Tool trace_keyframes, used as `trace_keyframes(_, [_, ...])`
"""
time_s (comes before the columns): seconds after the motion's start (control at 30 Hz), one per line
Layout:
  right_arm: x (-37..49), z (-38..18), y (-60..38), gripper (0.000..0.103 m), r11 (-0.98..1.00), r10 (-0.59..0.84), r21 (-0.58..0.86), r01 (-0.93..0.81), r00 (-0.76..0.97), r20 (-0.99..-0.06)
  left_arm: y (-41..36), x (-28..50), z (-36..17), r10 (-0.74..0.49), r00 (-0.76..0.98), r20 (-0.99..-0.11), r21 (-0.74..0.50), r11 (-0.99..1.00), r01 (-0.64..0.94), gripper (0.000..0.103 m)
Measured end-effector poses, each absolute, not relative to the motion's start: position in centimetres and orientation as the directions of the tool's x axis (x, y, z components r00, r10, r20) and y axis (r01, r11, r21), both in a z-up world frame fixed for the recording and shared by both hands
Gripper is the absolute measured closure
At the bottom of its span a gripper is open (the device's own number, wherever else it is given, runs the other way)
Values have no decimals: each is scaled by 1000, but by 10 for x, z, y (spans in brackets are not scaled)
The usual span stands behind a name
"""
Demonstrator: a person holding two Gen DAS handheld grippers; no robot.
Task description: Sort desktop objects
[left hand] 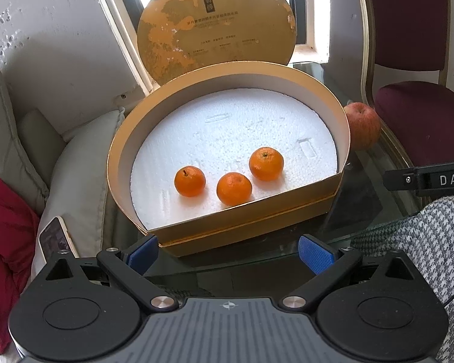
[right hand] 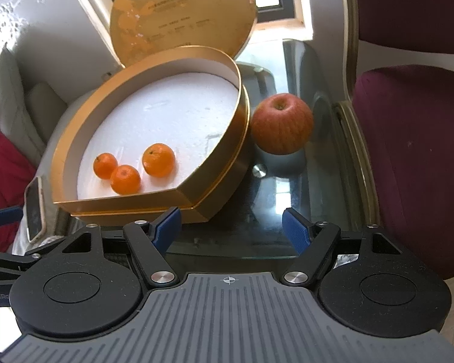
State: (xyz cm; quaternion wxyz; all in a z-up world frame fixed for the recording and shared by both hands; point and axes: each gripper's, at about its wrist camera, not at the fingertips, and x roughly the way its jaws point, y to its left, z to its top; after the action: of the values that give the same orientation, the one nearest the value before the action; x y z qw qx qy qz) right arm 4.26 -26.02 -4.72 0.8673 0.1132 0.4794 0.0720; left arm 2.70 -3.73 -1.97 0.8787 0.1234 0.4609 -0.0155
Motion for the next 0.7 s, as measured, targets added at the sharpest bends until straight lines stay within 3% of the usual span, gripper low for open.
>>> trace_keyframes(0.47, [44,-54,-270,22,970,208,245,-3,538,-817,-38,30,-30,81,545,-835,192,970,151,2])
trace_keyframes(0.7, [60,-56,-274,22,984,173,162,-69,557,-812,-37,35,-33,93,533,-841,193,972,134,2])
